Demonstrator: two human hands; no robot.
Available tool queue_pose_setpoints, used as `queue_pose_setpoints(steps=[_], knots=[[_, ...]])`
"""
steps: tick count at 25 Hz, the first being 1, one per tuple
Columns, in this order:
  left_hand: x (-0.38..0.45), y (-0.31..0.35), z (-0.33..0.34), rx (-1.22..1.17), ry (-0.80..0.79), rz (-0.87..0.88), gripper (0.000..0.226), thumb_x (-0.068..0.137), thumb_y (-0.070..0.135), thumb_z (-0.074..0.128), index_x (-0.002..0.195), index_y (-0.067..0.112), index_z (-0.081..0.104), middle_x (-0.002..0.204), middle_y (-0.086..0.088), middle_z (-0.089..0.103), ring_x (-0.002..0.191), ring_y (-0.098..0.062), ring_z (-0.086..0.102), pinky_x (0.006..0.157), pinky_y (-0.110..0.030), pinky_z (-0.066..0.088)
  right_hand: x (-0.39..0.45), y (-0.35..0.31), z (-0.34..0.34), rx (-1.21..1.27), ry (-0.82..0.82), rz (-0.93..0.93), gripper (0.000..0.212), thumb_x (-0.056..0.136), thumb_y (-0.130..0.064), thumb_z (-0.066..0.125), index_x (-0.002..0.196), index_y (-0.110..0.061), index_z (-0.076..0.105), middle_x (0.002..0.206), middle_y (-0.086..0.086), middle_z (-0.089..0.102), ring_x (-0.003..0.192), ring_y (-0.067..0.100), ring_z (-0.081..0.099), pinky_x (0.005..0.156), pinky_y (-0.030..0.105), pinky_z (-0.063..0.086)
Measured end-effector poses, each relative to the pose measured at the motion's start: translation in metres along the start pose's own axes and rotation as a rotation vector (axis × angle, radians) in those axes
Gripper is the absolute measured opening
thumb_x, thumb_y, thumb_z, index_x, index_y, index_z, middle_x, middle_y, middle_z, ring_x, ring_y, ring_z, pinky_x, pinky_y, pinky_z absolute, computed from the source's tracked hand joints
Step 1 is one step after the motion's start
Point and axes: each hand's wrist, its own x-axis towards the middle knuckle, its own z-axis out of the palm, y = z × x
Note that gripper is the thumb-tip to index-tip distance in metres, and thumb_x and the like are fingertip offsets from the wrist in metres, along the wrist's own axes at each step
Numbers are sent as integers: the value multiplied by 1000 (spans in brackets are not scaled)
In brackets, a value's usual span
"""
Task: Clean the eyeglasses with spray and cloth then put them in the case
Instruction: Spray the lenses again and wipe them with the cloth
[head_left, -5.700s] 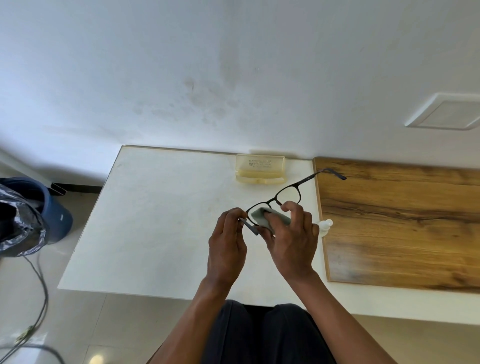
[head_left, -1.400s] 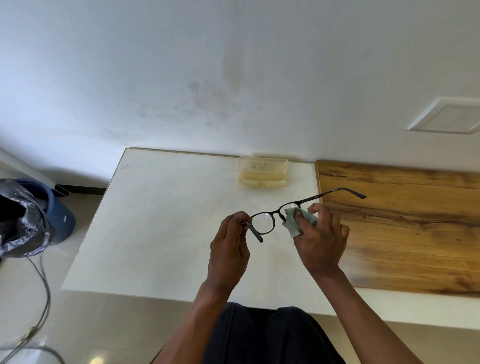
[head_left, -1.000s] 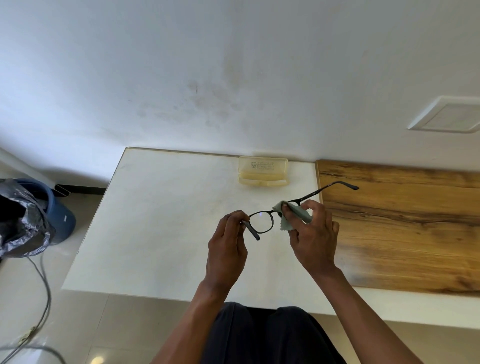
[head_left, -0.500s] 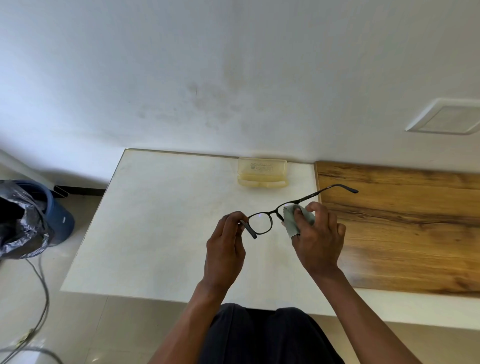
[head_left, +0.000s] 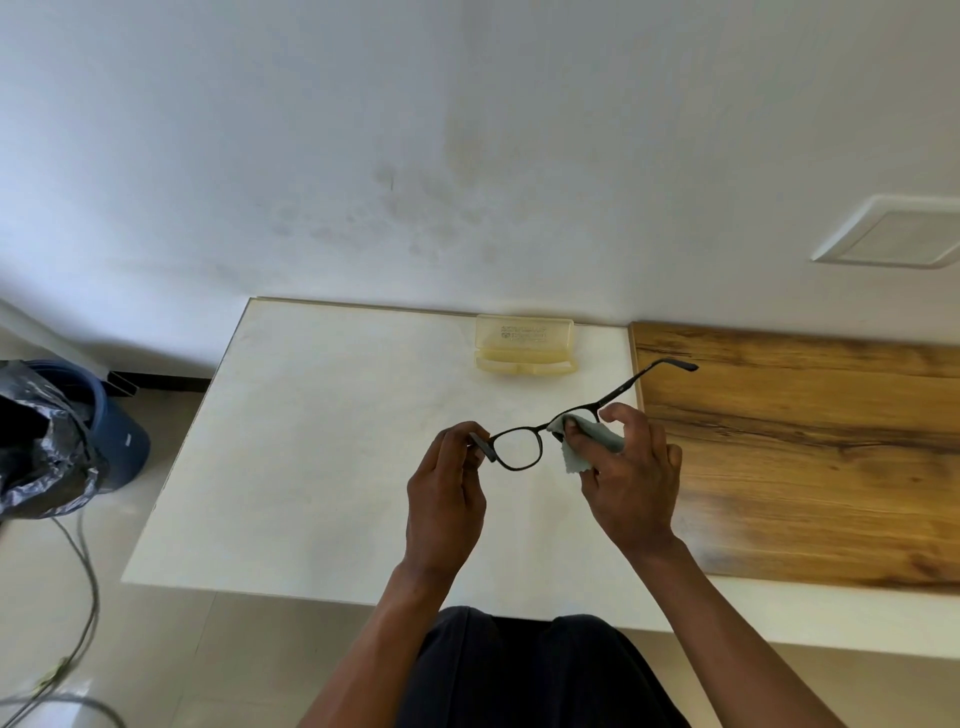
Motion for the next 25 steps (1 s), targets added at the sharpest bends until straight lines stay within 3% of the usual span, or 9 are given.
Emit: queue_pose_setpoints(steps=[2, 8, 11, 15, 20, 25], knots=[[0, -2, 1, -8, -1, -4, 49, 78, -23, 47, 89, 25, 50, 90, 8, 57, 79, -2, 55, 69, -9, 46, -2, 3, 0, -22, 15, 6, 48, 49, -7, 85, 92, -22, 73, 102, 7, 64, 85, 27, 50, 57, 33, 39], [5, 0, 4, 3, -17, 56, 38, 81, -14, 49, 93, 22, 50, 92, 4, 59, 80, -5, 56, 68, -9, 44, -1, 2, 2, -150, -38, 69, 49, 55, -19, 84, 101, -14, 69, 107, 10, 65, 77, 32, 59, 58, 32, 40], [6, 2, 5, 3, -14, 57, 32, 83, -9, 48, 95, 21, 50, 91, 3, 60, 79, -7, 56, 67, -12, 44, 3, -2, 1, -106, -79, 91, 56, 59, -20, 83, 112, -19, 65, 110, 13, 62, 81, 34, 59, 58, 37, 44], [10, 0, 7, 8, -15, 52, 35, 83, -12, 49, 89, 22, 48, 89, 0, 61, 75, -4, 53, 64, -11, 41, 6, -2, -1, 12, -96, 81, 55, 57, -10, 83, 107, -28, 68, 110, 14, 61, 85, 36, 59, 60, 40, 45], [15, -1, 12, -33, -17, 9, 32, 87, -4, 44, 82, 27, 42, 88, 4, 56, 72, -3, 50, 62, -28, 50, 7, 3, -2, 27, -50, 53, 50, 54, -3, 83, 98, -24, 72, 101, 11, 64, 80, 34, 60, 60, 35, 41], [26, -2, 16, -75, -34, -32, 14, 89, 0, 42, 84, 10, 50, 88, 1, 57, 73, -8, 49, 68, -44, 55, 8, 12, -1, -72, 14, -65, 35, 55, -4, 79, 85, -22, 73, 83, 1, 66, 74, 25, 53, 57, 32, 35]])
